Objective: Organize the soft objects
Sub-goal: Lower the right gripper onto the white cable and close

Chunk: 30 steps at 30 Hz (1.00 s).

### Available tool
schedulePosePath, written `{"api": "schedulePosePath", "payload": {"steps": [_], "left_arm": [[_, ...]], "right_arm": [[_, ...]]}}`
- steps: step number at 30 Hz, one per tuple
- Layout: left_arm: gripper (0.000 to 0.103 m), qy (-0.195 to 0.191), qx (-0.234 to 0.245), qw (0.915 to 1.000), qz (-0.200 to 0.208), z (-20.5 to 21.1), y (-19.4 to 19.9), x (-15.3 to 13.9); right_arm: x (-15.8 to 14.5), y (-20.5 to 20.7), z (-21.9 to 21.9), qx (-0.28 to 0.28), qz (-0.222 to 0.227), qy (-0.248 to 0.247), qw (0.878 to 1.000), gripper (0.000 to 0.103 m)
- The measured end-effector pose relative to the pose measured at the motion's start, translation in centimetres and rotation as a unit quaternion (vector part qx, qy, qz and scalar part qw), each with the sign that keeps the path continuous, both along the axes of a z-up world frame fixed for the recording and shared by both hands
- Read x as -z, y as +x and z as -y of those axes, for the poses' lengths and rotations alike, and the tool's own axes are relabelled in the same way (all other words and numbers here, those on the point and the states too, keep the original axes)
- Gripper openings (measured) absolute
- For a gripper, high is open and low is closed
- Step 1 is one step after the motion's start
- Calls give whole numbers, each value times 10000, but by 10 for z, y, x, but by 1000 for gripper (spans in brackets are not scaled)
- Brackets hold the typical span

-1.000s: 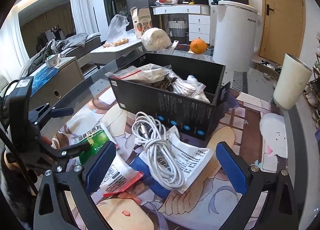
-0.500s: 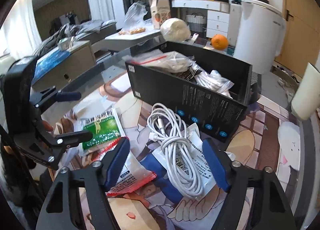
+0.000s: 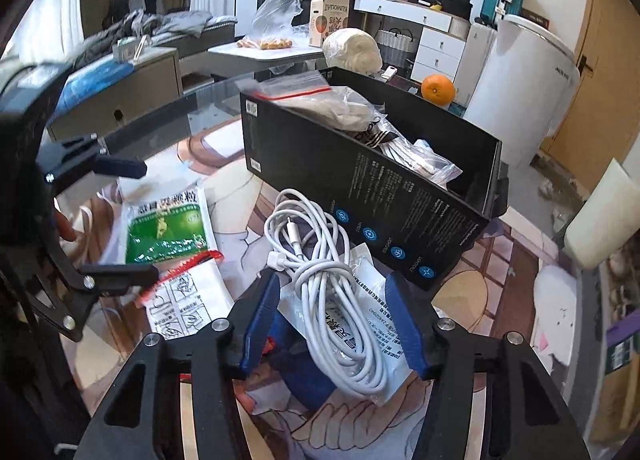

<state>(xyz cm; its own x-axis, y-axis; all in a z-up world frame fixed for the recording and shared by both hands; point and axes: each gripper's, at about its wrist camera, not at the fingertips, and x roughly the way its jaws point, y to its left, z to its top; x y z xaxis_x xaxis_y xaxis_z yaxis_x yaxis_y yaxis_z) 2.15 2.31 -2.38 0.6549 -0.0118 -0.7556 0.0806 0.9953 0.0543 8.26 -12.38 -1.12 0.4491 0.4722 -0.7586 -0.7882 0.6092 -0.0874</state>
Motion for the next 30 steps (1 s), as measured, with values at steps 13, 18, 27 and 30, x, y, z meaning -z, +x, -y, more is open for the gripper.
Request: {"api": "schedulePosePath", "payload": {"steps": [13,18,27,30], "left_arm": [[103,-110,-14,9998,-134,1,2,1],[102,-99,20,9999,-111,1,2,1],[102,-98,33,9999,-107,2,3,1],[98,-103,34,9999,-107,2,3,1]], "right_arm": [[5,-8,-8,-150,285,-246,9992,40],[5,-8,-5,-157,276,-245,9992,32],[-3,-11,6,-124,189,127,9997,30],[-8,-11,8,-126,165,253,9995,30]]}}
